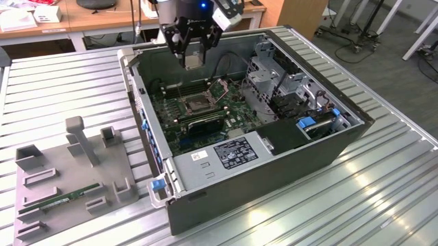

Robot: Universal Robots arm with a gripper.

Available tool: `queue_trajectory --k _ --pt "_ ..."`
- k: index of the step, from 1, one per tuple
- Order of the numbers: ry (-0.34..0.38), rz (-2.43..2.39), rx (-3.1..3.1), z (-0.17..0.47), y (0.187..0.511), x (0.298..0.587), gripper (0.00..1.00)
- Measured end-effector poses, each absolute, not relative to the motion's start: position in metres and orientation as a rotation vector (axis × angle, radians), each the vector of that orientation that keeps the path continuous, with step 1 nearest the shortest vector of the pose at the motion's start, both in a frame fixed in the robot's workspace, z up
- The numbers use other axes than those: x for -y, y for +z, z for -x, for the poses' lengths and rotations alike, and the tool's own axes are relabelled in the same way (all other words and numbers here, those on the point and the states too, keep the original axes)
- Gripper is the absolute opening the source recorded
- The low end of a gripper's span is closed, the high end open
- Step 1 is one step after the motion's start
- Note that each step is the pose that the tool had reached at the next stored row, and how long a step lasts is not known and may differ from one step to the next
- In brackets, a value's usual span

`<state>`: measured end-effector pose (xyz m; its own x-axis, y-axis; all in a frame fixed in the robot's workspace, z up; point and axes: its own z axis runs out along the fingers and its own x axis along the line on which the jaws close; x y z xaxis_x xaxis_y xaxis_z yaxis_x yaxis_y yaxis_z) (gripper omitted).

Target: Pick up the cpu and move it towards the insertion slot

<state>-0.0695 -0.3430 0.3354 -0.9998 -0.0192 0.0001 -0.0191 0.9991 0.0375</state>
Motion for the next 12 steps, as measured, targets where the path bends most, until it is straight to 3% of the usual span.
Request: queue_trajectory --k 12 --pt "-0.059 -0.028 3.138 0.058 0.321 0.341 0.55"
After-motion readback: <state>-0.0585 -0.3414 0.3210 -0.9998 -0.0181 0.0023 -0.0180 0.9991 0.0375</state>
